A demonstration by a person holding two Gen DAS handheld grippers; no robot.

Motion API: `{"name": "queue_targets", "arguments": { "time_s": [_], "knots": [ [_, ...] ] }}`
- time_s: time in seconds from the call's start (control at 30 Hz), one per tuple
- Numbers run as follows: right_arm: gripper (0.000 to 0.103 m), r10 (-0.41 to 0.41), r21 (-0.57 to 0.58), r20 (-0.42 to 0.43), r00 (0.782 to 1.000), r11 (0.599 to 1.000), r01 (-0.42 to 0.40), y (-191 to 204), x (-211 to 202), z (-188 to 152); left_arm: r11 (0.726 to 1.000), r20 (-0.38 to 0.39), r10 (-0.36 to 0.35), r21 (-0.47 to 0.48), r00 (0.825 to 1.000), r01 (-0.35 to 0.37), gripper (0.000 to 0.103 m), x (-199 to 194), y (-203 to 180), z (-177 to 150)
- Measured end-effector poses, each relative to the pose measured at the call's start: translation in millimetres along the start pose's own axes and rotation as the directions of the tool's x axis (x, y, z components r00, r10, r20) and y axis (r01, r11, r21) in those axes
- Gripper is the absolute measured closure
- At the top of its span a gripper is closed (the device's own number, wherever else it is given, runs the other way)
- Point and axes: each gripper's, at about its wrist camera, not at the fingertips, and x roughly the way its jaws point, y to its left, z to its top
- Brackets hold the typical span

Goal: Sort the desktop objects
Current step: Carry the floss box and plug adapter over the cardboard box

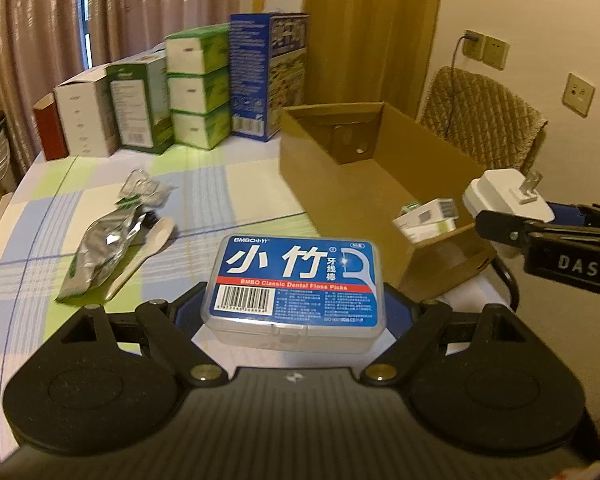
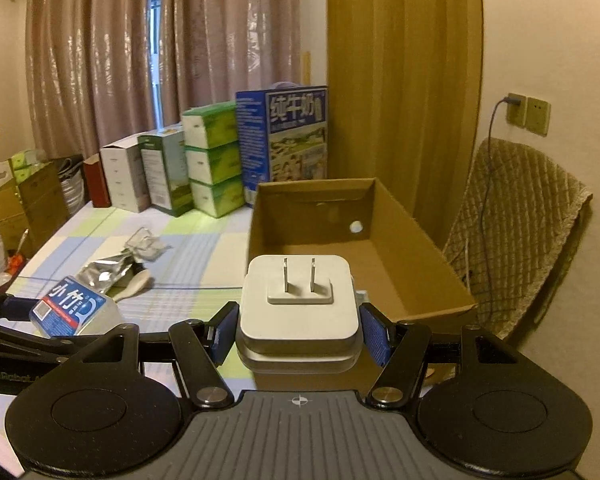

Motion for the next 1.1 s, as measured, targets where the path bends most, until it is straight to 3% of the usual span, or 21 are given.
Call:
{"name": "queue_targets", "arguments": {
  "time_s": [0.47, 1.1],
  "knots": [
    [0.042, -0.044, -0.009, -0.004, 0.999, 0.999, 0.044, -39.7, 10.6, 18.8, 0.996, 0.027, -0.066, 0.065, 0.997, 0.064, 0.018, 17.3, -47.0, 37.6],
    [0.042, -0.067, -0.015, -0.014, 0.998, 0.998, 0.066, -72.4, 36.7, 30.4, 0.991, 0.018, -0.11, 0.079, 0.994, 0.108, 0.018, 47.2, -73.6, 63.4]
  ]
}}
